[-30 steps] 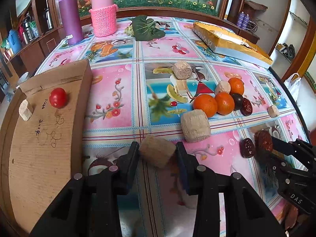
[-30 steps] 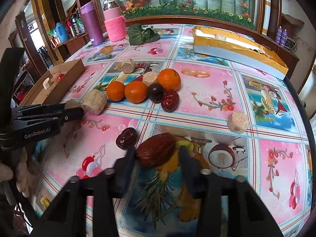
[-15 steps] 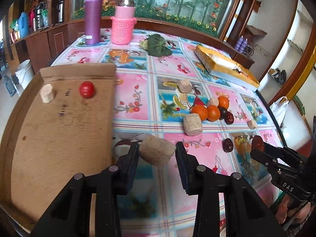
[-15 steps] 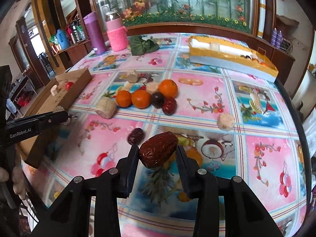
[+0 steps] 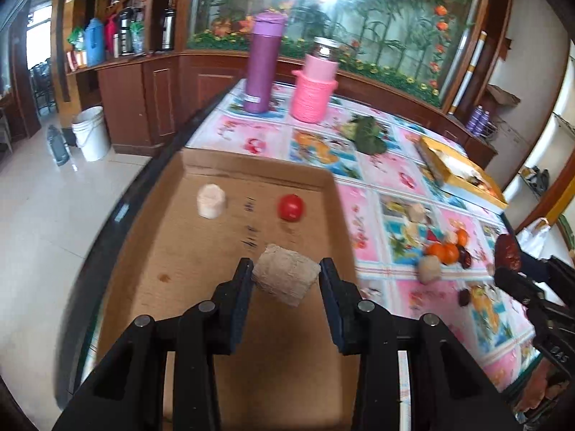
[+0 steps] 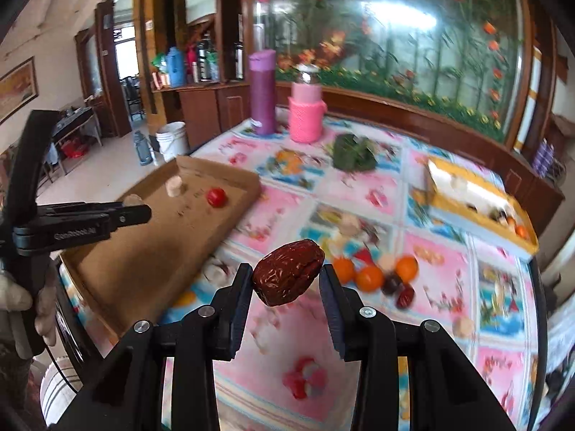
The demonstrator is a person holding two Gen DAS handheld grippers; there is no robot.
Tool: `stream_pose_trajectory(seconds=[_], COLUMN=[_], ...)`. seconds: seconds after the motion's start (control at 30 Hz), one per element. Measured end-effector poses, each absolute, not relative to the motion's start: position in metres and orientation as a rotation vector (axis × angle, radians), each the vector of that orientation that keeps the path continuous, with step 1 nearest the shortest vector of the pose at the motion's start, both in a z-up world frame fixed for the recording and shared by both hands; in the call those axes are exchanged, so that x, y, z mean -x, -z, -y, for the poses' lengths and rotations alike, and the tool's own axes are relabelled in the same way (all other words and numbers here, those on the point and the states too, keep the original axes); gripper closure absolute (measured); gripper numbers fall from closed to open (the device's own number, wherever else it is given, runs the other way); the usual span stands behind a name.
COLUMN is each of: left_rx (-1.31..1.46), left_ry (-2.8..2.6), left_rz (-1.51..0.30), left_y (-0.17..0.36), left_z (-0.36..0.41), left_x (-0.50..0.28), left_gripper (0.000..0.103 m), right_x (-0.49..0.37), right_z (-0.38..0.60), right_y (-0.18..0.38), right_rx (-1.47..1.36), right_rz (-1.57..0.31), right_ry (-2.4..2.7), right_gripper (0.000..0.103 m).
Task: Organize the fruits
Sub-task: 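Carry both items into the cardboard tray and open both tools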
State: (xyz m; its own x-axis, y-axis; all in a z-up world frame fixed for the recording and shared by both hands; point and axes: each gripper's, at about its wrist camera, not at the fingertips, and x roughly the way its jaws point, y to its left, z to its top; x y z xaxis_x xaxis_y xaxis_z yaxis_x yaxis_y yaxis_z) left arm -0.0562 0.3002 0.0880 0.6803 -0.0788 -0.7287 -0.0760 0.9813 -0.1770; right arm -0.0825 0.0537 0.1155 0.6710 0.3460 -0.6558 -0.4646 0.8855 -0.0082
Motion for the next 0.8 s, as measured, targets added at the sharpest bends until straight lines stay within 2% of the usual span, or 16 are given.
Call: stream_pose_trajectory(seconds=[0.23,0.47,0.8], left_rx=[0.278,0.308,0.319], left_ry=[-0.126,-0.150,-0.168], left_rz=[-0.906,-0.984,-0.987], left_y=[-0.062,-0.035,-0.028], left_z=[-0.362,-0.379,-0.383], left_x=[0.008,-0.018,-0.028], left_gripper=[0.066,0.066,0.066], right_x=[0.045,0.007,-0.034], right_z=[-0.130,-0.196,-0.227], right_y=[-0.119,-0.079,-0.028], right_rx=[0.217,0.257,0.220], right_rz=[-0.709,-0.818,-0.947], right_ry=[-0.570,-0.634,-0.632], right_gripper=[0.061,0.061,0.061])
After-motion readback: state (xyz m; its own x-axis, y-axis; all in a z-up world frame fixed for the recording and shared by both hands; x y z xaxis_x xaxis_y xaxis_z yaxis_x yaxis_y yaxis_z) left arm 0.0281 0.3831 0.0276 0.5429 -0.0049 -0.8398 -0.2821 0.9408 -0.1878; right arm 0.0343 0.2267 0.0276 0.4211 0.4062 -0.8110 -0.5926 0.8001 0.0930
